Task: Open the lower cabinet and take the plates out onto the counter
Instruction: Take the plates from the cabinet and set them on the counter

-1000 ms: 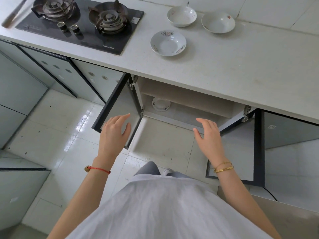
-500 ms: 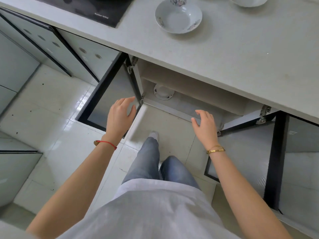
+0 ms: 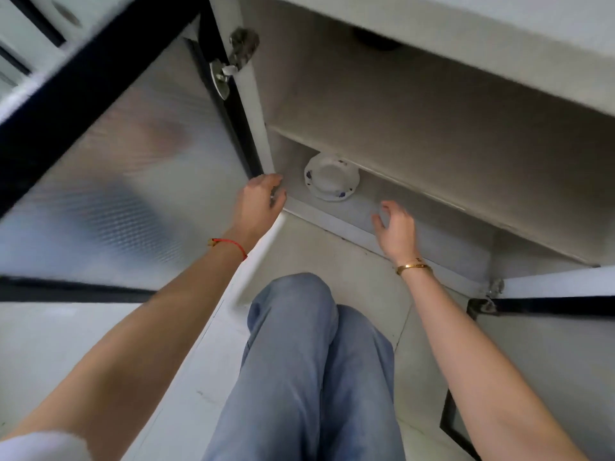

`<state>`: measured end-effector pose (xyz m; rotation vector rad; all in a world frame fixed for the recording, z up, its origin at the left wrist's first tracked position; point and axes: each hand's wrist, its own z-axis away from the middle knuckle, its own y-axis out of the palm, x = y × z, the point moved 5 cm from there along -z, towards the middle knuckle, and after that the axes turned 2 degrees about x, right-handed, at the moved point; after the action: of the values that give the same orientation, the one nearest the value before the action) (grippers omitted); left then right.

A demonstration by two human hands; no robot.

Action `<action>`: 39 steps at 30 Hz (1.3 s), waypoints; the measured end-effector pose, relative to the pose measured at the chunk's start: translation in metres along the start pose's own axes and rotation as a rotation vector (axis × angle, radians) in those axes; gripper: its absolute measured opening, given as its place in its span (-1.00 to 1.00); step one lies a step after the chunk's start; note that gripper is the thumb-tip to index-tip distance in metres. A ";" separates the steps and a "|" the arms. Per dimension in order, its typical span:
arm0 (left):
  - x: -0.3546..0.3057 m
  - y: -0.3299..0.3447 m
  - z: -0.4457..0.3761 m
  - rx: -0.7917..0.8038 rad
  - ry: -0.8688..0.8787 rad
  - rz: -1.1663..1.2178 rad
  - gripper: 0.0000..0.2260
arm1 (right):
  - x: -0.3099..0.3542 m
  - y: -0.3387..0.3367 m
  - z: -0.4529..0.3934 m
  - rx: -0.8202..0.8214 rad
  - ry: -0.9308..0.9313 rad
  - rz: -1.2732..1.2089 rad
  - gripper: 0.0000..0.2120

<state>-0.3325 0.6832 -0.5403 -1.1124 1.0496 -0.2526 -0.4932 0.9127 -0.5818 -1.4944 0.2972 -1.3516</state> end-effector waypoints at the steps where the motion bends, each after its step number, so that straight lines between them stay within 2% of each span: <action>1: 0.014 0.020 -0.013 -0.001 0.000 0.001 -0.74 | -0.012 0.020 -0.017 -0.004 0.010 -0.005 -0.66; 9: 0.102 0.169 -0.114 0.003 0.065 -0.015 -0.73 | -0.095 0.162 -0.138 -0.073 -0.004 -0.106 -0.61; 15: 0.139 0.240 -0.180 0.009 0.066 -0.115 -0.74 | -0.134 0.217 -0.216 -0.148 -0.070 -0.058 -0.68; 19: 0.154 0.278 -0.207 0.109 0.079 -0.114 -0.77 | -0.146 0.237 -0.247 -0.155 -0.097 -0.042 -0.76; 26: 0.170 0.316 -0.241 0.156 -0.080 -0.119 -0.66 | -0.156 0.254 -0.276 -0.163 -0.065 -0.049 -0.73; 33: 0.178 0.325 -0.252 0.146 -0.186 0.048 -0.73 | -0.158 0.255 -0.277 -0.189 -0.064 -0.106 -0.76; 39: 0.185 0.322 -0.221 0.122 -0.184 0.161 -0.81 | -0.159 0.259 -0.248 -0.178 -0.057 -0.223 -0.81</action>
<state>-0.5109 0.5812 -0.9204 -0.9184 0.9410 -0.0824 -0.6398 0.7955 -0.9260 -1.7529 0.2240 -1.4856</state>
